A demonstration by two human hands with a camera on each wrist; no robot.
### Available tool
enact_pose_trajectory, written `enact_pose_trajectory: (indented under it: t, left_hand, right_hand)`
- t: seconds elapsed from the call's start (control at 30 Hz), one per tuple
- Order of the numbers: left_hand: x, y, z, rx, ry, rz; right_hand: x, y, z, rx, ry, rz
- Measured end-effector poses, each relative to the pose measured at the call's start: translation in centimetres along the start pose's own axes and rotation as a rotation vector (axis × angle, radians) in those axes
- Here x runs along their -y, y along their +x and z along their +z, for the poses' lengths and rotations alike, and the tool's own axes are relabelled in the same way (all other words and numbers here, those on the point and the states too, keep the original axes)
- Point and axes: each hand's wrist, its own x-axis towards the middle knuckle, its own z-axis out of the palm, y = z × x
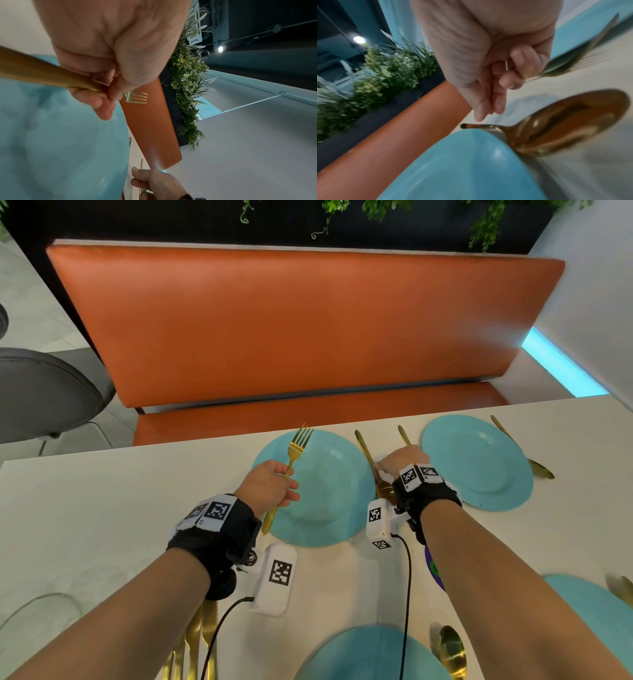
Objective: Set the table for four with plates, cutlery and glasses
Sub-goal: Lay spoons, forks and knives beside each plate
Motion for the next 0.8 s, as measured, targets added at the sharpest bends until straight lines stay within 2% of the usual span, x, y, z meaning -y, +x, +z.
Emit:
enact_pose_trajectory:
  t: [0.1, 0.17, 0.27, 0.4, 0.6, 0.8]
  left_hand:
    - [0.4, -0.2, -0.1, -0.019, -0.017, 0.001]
    - [0.5, -0.5, -0.2, -0.023, -0.014, -0.001]
    - [0.8, -0.9, -0.3, -0.011, 0.017, -0.034]
    - [1.3, -2.1, -0.6, 0.053, 0.164, -0.035]
    - [1.7, -5.1, -1.2, 0.224, 0.378, -0.019]
    - [2.7, -7.8, -3.2, 0.348, 0.433, -0.002]
  right_hand:
    - [1.0, -1.7, -0.6, -0.12, -0.171, -0.117]
    - [1.6, -3.7, -0.5, -0.18, -0.151, -0.286]
    - [1.9, -7.1, 0.9, -0.143, -0.029, -0.477]
    - [2.7, -11.8, 3.6, 0.037, -0.285, -0.753]
    - [2.4, -16.1, 5.6, 0.119, -0.548, -0.786]
    - [2.4, -20.0, 7.1, 0.136, -0.519, -0.729]
